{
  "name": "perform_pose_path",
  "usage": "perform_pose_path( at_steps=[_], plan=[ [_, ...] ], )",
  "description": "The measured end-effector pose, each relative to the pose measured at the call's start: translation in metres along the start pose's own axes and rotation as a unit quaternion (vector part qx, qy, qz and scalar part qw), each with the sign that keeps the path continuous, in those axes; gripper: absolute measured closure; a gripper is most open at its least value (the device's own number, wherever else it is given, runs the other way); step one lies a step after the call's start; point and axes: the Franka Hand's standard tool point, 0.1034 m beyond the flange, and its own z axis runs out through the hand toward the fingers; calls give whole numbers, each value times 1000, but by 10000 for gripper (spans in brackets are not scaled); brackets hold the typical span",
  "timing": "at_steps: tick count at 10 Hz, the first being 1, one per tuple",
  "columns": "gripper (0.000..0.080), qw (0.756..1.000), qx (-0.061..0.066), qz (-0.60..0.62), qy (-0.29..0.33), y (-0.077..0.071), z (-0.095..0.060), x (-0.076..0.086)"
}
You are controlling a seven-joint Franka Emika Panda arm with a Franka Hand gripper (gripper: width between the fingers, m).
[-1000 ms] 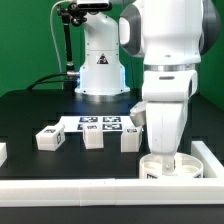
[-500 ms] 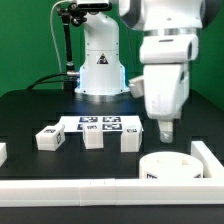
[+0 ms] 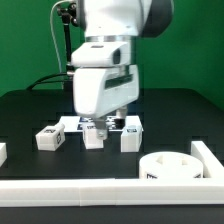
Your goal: Assemble stool
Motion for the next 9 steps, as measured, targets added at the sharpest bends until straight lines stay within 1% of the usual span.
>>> perform_pose_path(
  at_steps=[1, 2, 4, 6, 7, 8, 9],
  plan=[
    [150, 1000, 1, 14, -1, 2, 1, -7],
    [150, 1000, 2, 19, -1, 0, 1, -4],
    [150, 999, 2, 35, -1, 0, 1, -5],
    [150, 994, 2, 112, 0, -1, 1, -3],
    [150, 983, 5, 184, -1, -3, 1, 4],
    [150, 973, 5, 229, -1, -5, 0, 13],
    [150, 958, 11, 286, 0, -7, -1, 19]
  ],
)
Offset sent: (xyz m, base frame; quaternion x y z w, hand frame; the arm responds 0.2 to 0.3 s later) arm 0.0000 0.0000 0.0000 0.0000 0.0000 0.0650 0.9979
